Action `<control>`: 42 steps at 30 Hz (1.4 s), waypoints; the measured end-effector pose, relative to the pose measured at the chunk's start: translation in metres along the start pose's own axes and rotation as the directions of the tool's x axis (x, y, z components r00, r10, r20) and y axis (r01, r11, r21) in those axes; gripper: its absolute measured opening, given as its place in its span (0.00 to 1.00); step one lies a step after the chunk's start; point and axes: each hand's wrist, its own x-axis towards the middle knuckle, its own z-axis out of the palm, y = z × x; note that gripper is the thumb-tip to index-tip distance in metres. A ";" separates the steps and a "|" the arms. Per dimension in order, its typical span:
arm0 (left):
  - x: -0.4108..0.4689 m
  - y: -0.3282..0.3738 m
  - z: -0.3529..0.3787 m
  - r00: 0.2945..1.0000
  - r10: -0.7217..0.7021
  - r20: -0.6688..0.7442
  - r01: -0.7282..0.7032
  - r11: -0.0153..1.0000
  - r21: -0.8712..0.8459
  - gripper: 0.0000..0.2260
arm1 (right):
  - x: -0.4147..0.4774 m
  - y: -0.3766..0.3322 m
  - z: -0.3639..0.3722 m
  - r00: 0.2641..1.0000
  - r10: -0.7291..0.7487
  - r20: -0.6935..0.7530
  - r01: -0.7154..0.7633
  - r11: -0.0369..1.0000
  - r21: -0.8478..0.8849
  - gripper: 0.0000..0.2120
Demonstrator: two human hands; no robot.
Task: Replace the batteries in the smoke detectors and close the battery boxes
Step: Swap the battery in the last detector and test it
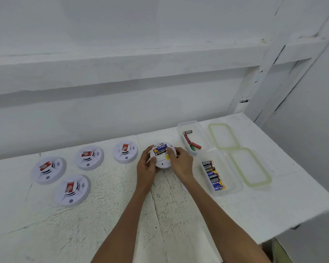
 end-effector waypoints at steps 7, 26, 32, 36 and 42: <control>0.001 -0.002 0.000 1.000 0.024 -0.011 -0.024 1.000 -0.014 0.19 | -0.029 0.012 -0.008 0.991 -0.133 -0.002 0.107 0.806 -0.583 0.23; 0.002 -0.003 -0.001 1.000 0.003 -0.018 -0.003 1.000 -0.015 0.20 | -0.061 0.041 -0.008 0.997 -0.075 -0.019 0.038 0.688 -0.724 0.27; 0.002 -0.003 -0.001 1.000 0.005 -0.016 -0.005 1.000 -0.028 0.19 | -0.055 0.031 -0.017 0.975 -0.208 -0.079 0.110 0.760 -0.641 0.26; 0.001 -0.002 0.000 1.000 0.003 -0.011 -0.003 0.999 -0.038 0.19 | -0.043 0.020 -0.019 0.943 -0.304 -0.134 0.227 0.884 -0.409 0.28; 0.001 -0.001 0.000 1.000 -0.008 0.011 0.009 0.998 -0.061 0.18 | -0.027 -0.002 -0.007 0.936 -0.343 -0.074 0.325 0.927 -0.184 0.32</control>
